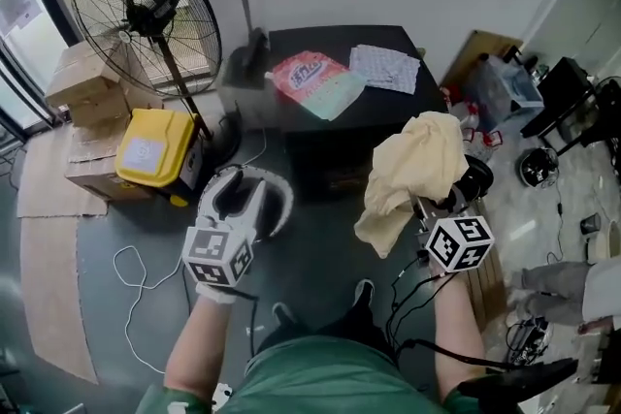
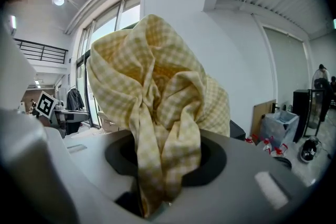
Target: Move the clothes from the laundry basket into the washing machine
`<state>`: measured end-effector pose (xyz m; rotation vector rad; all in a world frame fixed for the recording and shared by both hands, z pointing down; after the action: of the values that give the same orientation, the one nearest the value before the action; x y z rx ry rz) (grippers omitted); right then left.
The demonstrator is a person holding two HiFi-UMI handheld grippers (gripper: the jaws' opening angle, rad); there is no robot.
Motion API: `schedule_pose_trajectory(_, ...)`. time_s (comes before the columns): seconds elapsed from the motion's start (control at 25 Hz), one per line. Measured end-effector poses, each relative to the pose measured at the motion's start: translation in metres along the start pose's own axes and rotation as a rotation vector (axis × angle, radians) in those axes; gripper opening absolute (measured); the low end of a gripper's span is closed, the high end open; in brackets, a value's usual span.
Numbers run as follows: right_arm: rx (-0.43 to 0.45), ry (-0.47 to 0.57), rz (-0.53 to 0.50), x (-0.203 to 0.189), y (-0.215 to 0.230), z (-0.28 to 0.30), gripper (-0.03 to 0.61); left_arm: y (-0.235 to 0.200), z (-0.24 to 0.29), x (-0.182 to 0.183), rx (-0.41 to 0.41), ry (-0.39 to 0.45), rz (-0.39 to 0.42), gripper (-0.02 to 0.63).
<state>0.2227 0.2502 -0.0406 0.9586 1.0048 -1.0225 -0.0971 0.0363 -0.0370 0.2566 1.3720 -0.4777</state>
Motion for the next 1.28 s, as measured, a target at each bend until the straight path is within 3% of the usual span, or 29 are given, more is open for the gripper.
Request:
schedule_pose_trajectory(0.4,0.115,-0.055,-0.018,-0.012,0.122,0.017,0.156,0.092,0.078,-0.009,0.117,-0.029,-0.012,0.172)
schedule_pose_trajectory(0.72,0.172,-0.063,-0.032,-0.030,0.182,0.039,0.158,0.142,0.116,-0.034,0.178,-0.072,-0.038,0.170)
schedule_pose_trajectory(1.04,0.139,-0.058,-0.014,-0.058,0.209,0.079,0.158,0.124,0.142,-0.071,0.195,-0.135,-0.041,0.170)
schedule_pose_trajectory(1.28,0.106,-0.044,-0.021,-0.082,0.212,0.113,0.158,0.090,0.185,-0.103,0.134,-0.136,-0.020,0.170)
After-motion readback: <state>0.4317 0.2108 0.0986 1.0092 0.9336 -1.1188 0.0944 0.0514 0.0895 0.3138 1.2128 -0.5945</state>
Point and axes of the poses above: the fingertips, and each gripper's own axes: z forward along the fingers, y to its right, x out of its top, the point moved 9 cm from there along -z, backward along the fingers, and after that the axes turned 2 degrees about -x, right-handed, at the moved point
